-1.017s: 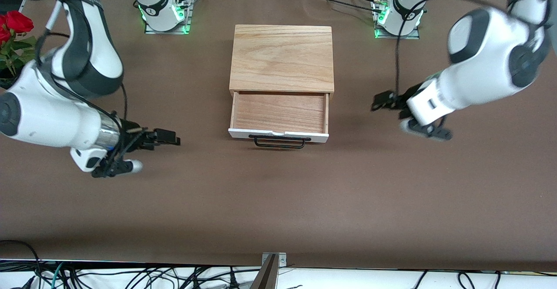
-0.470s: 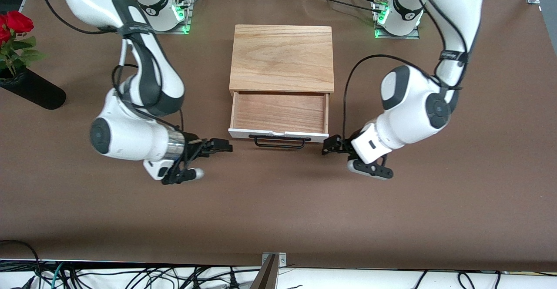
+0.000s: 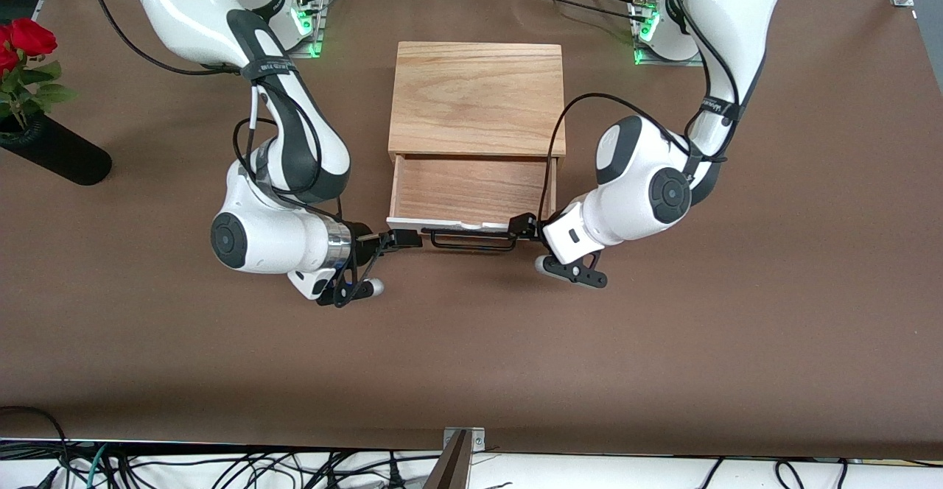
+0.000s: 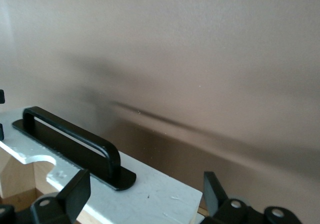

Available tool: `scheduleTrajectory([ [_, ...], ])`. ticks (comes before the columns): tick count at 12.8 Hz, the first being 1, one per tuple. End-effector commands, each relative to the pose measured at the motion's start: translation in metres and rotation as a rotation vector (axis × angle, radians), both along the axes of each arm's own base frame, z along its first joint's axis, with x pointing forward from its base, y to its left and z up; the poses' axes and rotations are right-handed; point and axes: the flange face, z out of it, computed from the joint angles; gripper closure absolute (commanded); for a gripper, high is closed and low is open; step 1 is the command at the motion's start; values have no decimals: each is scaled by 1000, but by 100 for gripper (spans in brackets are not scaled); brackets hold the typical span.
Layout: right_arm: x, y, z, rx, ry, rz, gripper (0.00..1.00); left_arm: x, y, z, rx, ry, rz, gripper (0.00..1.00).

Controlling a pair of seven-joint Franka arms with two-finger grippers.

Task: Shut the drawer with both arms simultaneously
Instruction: 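Move the right gripper and the left gripper toward the drawer front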

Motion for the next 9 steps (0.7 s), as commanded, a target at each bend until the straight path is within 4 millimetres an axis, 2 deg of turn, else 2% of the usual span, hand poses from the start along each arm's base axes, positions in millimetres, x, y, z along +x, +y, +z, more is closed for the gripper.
scheduleTrajectory([
  [1,-13,10,-16,4,38,16,0,0,2,1,-16,13,-1,0],
  [3,-23,14,-29,-6,66,24,0,-1,3,-1,-13,26,2,0],
  [6,-31,18,-34,-15,99,22,0,-21,8,-17,18,177,-69,0],
  [9,-43,21,-41,-19,127,33,0,-42,12,-19,45,343,-148,0],
])
